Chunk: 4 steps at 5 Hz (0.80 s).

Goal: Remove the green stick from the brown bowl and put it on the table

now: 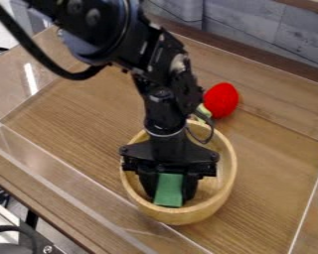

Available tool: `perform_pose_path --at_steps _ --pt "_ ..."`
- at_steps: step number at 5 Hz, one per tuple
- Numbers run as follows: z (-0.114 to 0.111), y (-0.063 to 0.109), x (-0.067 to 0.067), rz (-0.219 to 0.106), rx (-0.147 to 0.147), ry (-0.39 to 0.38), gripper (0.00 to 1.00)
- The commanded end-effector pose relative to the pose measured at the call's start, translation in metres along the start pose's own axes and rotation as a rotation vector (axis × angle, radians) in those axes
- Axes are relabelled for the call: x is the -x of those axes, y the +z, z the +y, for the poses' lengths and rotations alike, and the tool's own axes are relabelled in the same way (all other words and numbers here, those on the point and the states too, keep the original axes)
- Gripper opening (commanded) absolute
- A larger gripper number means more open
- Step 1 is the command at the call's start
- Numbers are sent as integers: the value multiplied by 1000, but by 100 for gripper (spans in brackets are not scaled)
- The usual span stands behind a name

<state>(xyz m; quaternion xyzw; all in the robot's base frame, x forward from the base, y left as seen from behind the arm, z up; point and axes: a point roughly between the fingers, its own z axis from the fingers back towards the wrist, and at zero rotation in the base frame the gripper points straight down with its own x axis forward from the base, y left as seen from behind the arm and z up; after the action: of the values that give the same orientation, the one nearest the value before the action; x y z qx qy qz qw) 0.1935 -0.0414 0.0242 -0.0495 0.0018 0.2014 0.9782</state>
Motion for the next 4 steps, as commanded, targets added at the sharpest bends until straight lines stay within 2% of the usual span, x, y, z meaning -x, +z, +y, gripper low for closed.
perform_pose_path --at_steps 1,3,4 --pt "5 6 2 -4 25 2 0" --pt "7 37 6 -24 78 -32 0" --pt "21 65 -2 -57 103 27 0"
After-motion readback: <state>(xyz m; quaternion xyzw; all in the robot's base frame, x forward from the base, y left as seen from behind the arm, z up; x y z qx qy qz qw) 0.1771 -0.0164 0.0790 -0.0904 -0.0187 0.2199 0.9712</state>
